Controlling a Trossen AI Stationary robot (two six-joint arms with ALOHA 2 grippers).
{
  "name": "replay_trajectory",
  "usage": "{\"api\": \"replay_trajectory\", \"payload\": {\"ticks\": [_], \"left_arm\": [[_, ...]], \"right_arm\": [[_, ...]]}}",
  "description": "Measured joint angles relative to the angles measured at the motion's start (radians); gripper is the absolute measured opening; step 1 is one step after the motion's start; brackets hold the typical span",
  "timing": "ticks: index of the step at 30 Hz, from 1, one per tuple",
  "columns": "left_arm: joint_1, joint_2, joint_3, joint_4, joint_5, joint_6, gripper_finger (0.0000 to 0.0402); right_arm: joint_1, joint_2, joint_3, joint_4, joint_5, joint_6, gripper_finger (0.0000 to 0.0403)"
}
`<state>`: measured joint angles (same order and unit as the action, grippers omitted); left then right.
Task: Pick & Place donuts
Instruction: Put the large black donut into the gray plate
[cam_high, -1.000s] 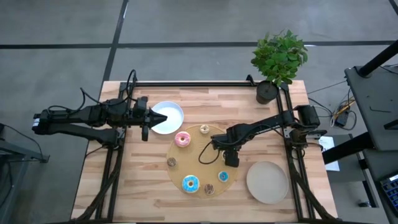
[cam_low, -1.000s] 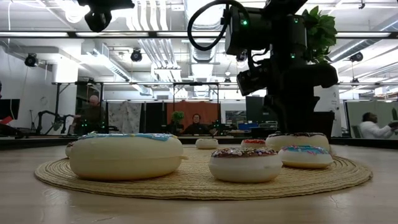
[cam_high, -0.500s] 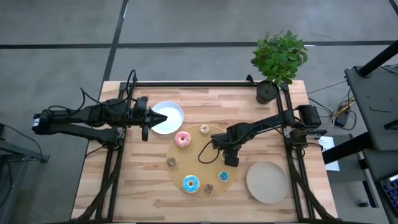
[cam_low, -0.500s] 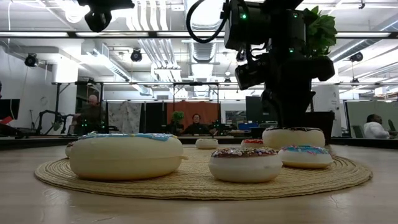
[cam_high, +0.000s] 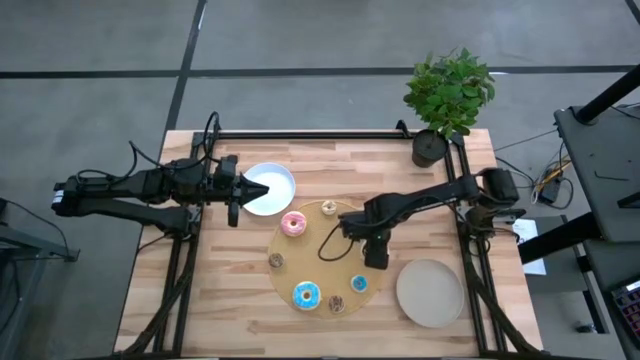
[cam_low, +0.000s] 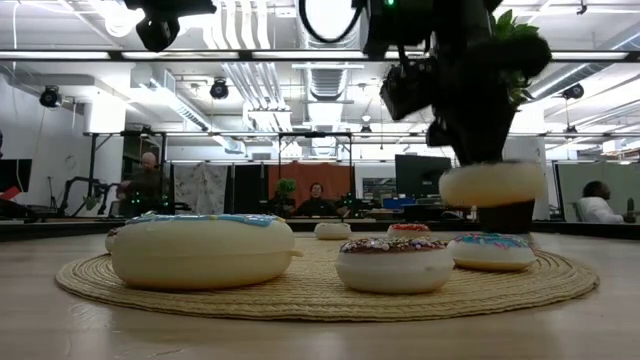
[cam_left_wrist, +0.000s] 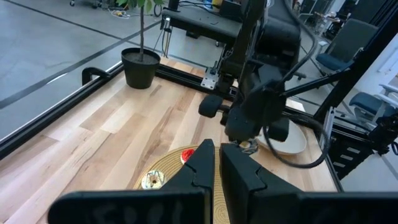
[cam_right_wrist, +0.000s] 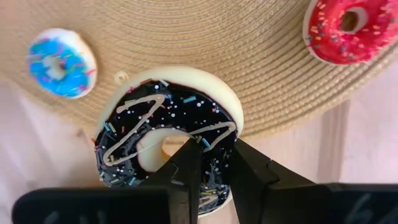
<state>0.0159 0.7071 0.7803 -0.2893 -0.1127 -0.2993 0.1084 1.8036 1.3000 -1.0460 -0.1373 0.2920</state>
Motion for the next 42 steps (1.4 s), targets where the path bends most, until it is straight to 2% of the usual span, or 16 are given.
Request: {"api": "replay_trajectory", "payload": {"ticks": [7, 14, 21, 26, 33, 39, 42], "left_arm": [[0.0, 0.0, 0.0, 0.0, 0.0, 0.0, 0.0], [0.0, 0.0, 0.0, -0.003, 0.003, 0.0, 0.0], [0.0, 0.0, 0.0, -0.004, 0.004, 0.0, 0.0], [0.0, 0.0, 0.0, -0.004, 0.004, 0.0, 0.0], [0.0, 0.0, 0.0, -0.004, 0.004, 0.0, 0.0], [0.0, 0.0, 0.0, -0.004, 0.004, 0.0, 0.0], [0.0, 0.0, 0.0, -0.004, 0.004, 0.0, 0.0]], "right_arm": [[0.019, -0.086, 0.047, -0.003, 0.002, 0.008, 0.0059], [0.025, -0.212, 0.034, 0.011, 0.008, 0.096, 0.0059], [0.045, -0.33, 0.019, 0.004, 0.095, 0.17, 0.0059], [0.072, -0.394, 0.014, 0.003, 0.115, 0.241, 0.0059], [0.143, -0.426, 0.007, -0.002, 0.115, 0.308, 0.0059], [0.227, -0.422, 0.001, -0.077, 0.115, 0.361, 0.0059], [0.278, -0.423, -0.004, -0.094, 0.151, 0.414, 0.0059]]}}
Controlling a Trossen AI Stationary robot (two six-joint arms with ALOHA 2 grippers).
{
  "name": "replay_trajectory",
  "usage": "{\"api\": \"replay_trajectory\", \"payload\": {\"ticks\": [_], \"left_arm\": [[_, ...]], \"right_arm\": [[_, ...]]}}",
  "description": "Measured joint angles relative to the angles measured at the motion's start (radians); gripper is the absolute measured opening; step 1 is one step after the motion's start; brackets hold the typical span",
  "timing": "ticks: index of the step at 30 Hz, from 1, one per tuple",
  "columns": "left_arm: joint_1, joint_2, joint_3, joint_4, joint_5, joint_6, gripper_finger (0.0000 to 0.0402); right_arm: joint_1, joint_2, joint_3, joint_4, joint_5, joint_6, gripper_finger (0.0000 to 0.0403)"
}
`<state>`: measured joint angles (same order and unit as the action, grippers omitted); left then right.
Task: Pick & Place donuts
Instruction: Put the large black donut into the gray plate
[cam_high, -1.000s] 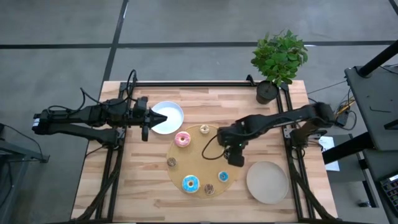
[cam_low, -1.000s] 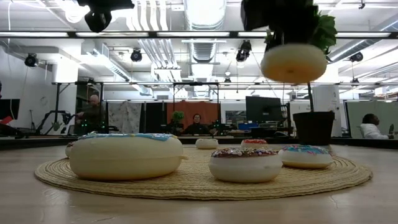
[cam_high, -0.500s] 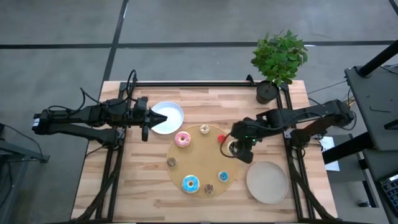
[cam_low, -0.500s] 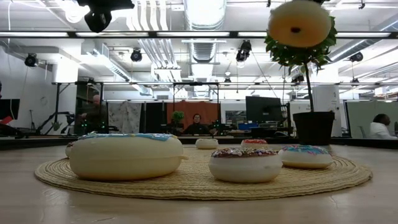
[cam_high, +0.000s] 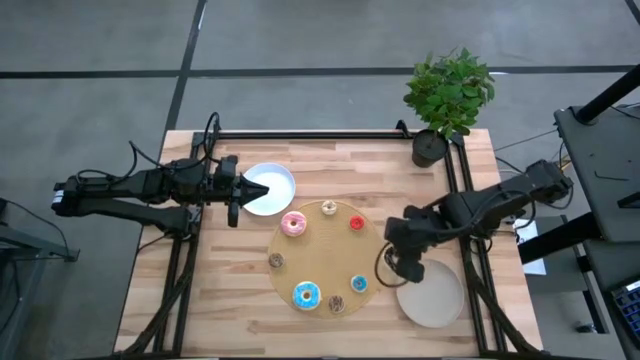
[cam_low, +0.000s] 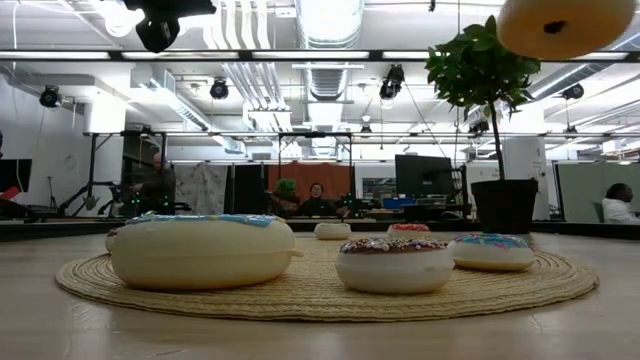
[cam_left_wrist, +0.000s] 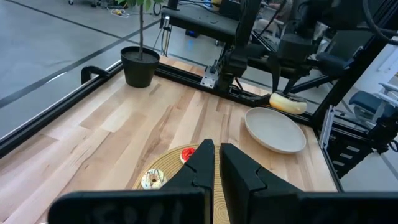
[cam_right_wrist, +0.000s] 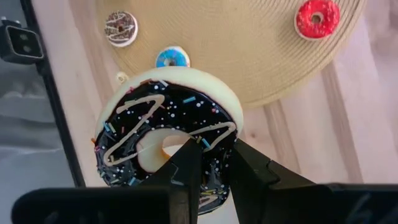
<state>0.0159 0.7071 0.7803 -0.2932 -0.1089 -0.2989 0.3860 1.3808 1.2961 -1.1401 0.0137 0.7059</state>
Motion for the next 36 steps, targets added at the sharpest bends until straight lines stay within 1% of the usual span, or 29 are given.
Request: {"api": "replay_trajectory", "payload": {"ticks": [4, 6, 17, 23, 30, 36], "left_arm": [[0.0, 0.0, 0.0, 0.0, 0.0, 0.0, 0.0], [0.0, 0.0, 0.0, 0.0, 0.0, 0.0, 0.0], [0.0, 0.0, 0.0, 0.0, 0.0, 0.0, 0.0], [0.0, 0.0, 0.0, 0.0, 0.0, 0.0, 0.0], [0.0, 0.0, 0.0, 0.0, 0.0, 0.0, 0.0], [0.0, 0.0, 0.0, 0.0, 0.0, 0.013, 0.0]], "right_arm": [[0.07, -0.005, -0.006, -0.013, 0.059, 0.062, 0.0059], [0.099, -0.007, -0.013, -0.02, 0.072, 0.098, 0.0059], [0.228, -0.007, -0.088, -0.016, 0.074, 0.3, 0.0059], [0.288, -0.007, -0.149, -0.016, 0.072, 0.441, 0.0059], [0.337, -0.009, -0.224, -0.014, 0.062, 0.634, 0.0059], [0.343, -0.01, -0.287, -0.011, 0.053, 0.755, 0.0059]]}}
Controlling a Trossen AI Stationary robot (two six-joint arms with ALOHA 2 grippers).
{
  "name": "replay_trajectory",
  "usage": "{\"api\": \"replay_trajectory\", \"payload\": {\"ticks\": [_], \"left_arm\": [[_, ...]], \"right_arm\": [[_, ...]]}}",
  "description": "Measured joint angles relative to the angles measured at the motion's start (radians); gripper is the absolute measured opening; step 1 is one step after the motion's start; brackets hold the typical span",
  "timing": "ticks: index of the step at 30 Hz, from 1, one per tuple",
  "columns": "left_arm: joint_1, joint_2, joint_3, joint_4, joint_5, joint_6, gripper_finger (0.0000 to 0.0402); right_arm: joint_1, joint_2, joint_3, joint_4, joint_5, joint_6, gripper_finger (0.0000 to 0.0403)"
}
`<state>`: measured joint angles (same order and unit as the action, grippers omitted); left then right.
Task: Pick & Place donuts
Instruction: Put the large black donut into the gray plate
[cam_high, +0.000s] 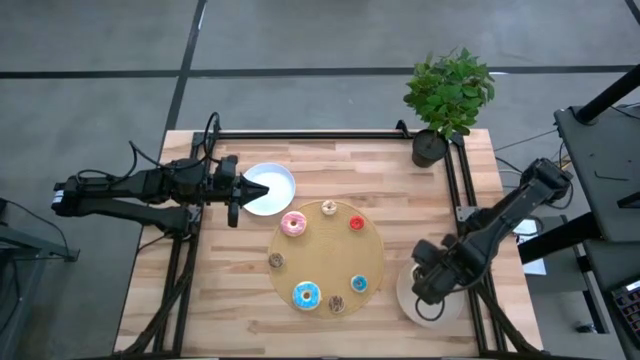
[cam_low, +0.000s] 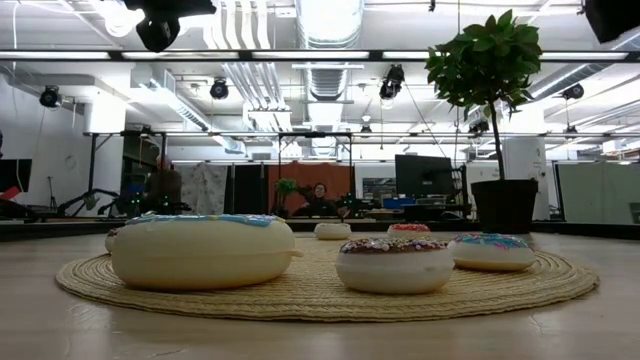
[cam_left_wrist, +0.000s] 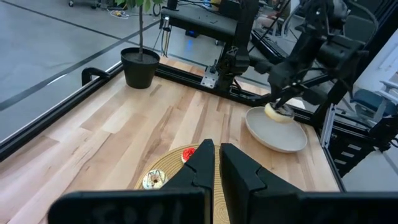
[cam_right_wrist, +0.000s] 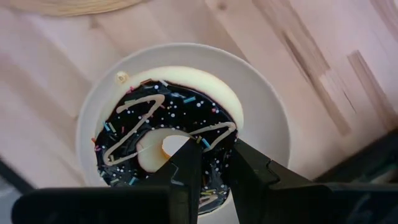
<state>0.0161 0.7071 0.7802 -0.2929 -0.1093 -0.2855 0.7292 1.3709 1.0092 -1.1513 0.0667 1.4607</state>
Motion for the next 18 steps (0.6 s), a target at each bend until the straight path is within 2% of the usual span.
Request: {"api": "replay_trajectory", "payload": {"ticks": [9, 18], "left_arm": [[0.0, 0.0, 0.0, 0.0, 0.0, 0.001, 0.0], [0.0, 0.0, 0.0, 0.0, 0.0, 0.002, 0.0]], "right_arm": [[0.0, -0.001, -0.08, 0.027, -0.059, 0.085, 0.0059], [-0.001, -0.001, -0.142, 0.045, -0.066, 0.118, 0.0059]]}}
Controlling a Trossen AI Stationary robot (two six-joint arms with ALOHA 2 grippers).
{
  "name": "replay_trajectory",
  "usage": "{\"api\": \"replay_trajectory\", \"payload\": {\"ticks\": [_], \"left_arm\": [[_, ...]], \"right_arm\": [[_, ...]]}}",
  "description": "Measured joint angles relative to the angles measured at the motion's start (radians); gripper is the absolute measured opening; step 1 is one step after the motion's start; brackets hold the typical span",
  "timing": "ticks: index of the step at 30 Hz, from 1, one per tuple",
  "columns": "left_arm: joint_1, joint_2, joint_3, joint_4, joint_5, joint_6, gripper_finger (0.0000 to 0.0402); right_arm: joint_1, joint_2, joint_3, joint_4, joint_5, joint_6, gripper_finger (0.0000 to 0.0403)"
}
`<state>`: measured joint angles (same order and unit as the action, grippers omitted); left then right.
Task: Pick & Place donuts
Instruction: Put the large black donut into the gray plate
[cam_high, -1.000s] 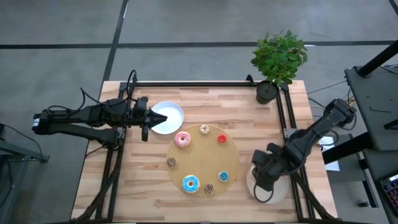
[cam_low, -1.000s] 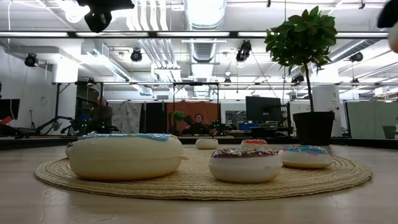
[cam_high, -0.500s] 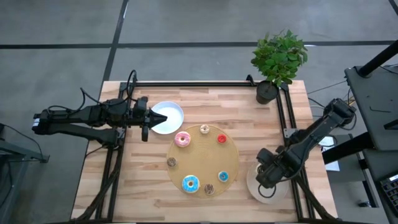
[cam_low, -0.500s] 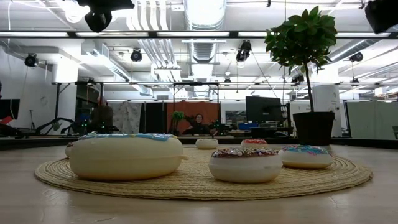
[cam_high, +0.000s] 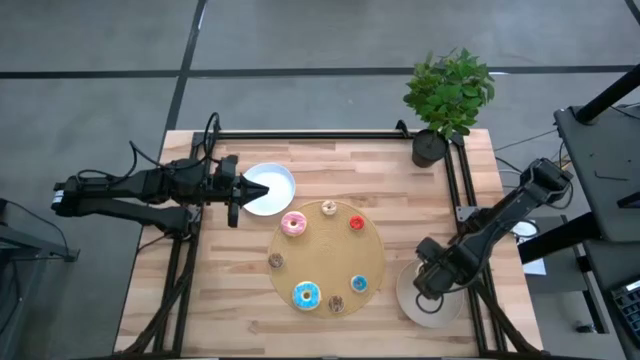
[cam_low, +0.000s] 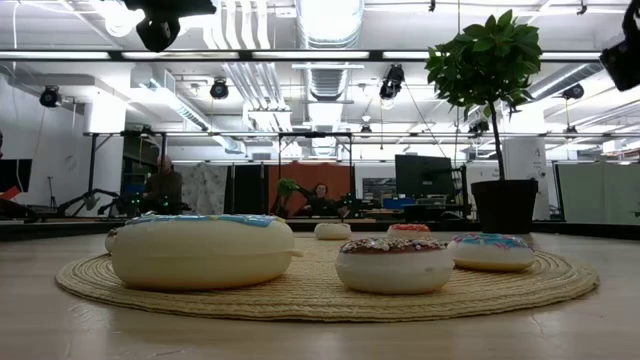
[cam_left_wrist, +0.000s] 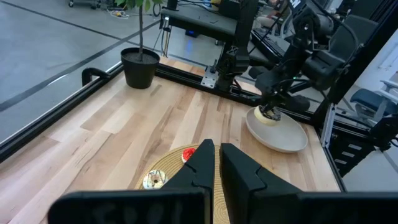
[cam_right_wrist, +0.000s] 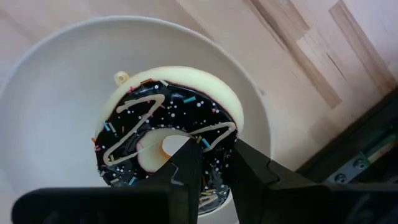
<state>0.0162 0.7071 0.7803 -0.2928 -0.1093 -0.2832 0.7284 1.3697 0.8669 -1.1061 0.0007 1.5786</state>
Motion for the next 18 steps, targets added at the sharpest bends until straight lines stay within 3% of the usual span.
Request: {"api": "replay_trajectory", "payload": {"ticks": [18], "left_arm": [[0.0, 0.0, 0.0, 0.0, 0.0, 0.0, 0.0]], "right_arm": [[0.0, 0.0, -0.112, 0.118, 0.003, 0.072, 0.0059]]}}
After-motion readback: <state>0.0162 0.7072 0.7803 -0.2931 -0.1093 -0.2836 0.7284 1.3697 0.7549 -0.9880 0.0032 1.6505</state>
